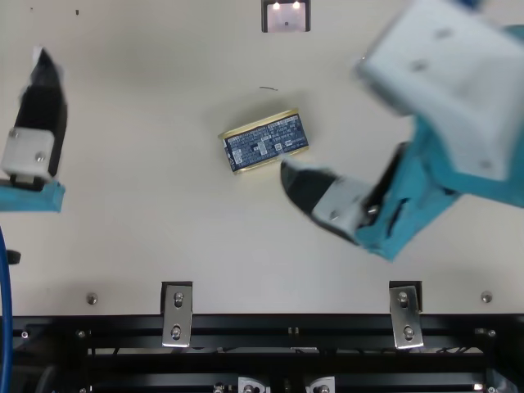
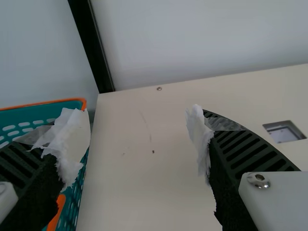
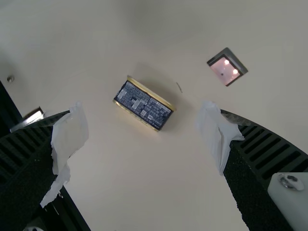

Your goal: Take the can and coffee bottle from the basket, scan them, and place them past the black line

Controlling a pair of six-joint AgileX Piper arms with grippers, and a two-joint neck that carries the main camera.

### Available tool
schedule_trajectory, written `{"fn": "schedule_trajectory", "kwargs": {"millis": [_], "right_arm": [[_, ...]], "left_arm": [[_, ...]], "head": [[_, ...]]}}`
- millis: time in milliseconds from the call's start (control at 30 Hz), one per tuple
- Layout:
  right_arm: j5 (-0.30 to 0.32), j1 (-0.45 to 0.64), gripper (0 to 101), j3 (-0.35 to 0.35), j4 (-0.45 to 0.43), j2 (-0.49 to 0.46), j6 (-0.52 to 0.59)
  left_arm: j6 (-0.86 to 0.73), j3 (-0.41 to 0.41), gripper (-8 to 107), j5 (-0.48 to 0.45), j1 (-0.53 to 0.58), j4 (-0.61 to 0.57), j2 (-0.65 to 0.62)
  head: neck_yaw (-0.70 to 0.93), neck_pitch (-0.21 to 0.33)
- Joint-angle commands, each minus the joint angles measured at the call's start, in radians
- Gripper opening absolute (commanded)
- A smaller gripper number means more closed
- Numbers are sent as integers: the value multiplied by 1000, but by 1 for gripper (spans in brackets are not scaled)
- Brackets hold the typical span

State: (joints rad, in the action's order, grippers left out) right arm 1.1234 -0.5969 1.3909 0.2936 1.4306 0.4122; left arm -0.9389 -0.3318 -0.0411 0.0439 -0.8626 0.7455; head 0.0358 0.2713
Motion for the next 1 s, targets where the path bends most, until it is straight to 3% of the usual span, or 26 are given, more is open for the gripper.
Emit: {"fn": "schedule_trajectory", "kwargs": {"millis": [0,33,67,167,367,767,967], "right_arm": [[34,-33,101,24,-13,61,93],[44,-47,101,35,-24,82,122],[53,-60,101,44,-37,102,149],[71,-100,101,70,-81,158,227],[61,-168,101,99,-195,254,378],[-94,-241,101,85,-350,396,563],[-106,-261,101,105,-344,464,597]], "left_arm": [[39,55,90,-11,-44,68,-45],[53,72,90,-22,-65,93,-64],[27,38,90,-10,-30,41,-33],[53,72,90,-22,-65,89,-64],[52,72,90,-22,-65,92,-64],[52,72,90,-22,-65,92,-64],[52,72,90,-22,-65,92,-64]], "head": [[-9,3],[-9,3],[-9,3],[-9,3],[-9,3],[-9,3],[-9,3]]}}
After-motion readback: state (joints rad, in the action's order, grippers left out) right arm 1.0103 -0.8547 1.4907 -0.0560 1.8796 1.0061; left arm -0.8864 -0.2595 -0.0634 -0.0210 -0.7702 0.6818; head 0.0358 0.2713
